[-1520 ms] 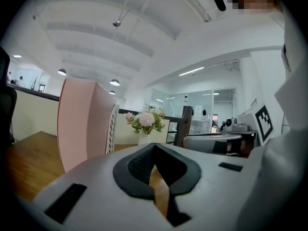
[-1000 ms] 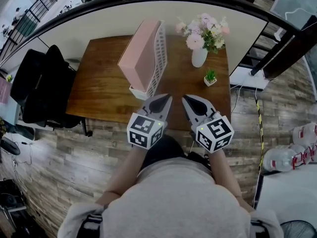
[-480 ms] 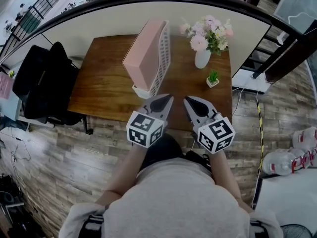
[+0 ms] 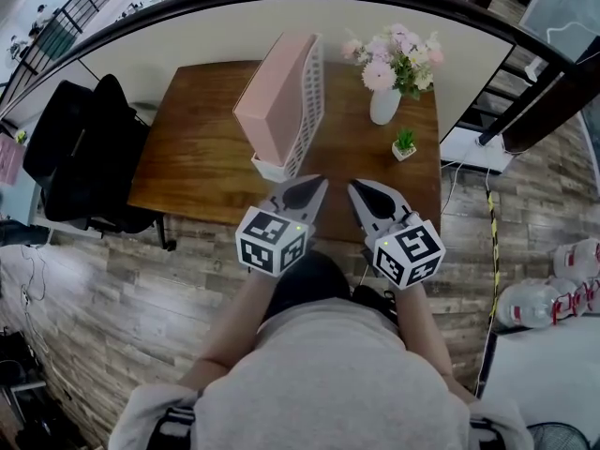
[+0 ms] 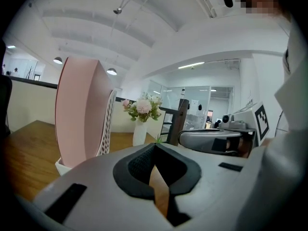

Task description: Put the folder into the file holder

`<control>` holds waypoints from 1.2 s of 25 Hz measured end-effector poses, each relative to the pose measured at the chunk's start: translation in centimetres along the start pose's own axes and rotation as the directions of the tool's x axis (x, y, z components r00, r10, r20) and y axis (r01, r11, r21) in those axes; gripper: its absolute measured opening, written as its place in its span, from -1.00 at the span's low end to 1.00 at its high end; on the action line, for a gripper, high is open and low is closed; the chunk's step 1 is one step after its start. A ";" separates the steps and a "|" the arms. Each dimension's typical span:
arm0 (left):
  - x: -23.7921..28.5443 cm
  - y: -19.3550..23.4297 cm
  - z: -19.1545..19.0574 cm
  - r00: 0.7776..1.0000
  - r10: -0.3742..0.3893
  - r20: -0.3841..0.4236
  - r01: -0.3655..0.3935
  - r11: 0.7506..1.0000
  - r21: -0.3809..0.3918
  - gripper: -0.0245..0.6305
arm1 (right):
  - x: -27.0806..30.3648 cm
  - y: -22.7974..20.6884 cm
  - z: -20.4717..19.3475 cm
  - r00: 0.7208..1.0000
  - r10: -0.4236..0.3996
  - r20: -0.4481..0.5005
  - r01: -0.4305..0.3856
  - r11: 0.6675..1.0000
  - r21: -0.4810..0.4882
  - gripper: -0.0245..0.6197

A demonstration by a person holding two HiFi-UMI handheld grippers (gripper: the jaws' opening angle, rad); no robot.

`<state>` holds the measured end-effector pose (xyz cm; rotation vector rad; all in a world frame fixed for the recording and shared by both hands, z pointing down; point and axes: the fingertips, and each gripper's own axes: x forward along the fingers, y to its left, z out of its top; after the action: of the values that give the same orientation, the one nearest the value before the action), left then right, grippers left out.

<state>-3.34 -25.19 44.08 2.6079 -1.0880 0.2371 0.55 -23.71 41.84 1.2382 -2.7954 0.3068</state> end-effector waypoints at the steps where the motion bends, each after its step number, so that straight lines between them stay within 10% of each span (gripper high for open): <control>1: 0.0 0.0 -0.1 1.000 -0.002 0.000 0.002 1.000 -0.007 -0.89 | 0.0 0.0 0.0 1.000 -0.001 0.001 0.001 1.000 -0.001 -0.90; 30: 0.8 -0.2 -0.2 0.999 -0.042 0.002 0.042 0.997 -0.061 -0.89 | 0.2 -0.4 0.2 1.000 0.000 0.003 0.000 1.000 -0.024 -0.90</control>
<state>-2.68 -25.56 44.44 2.5741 -1.0236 0.1905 0.70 -24.22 41.72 1.2352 -2.7930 0.2707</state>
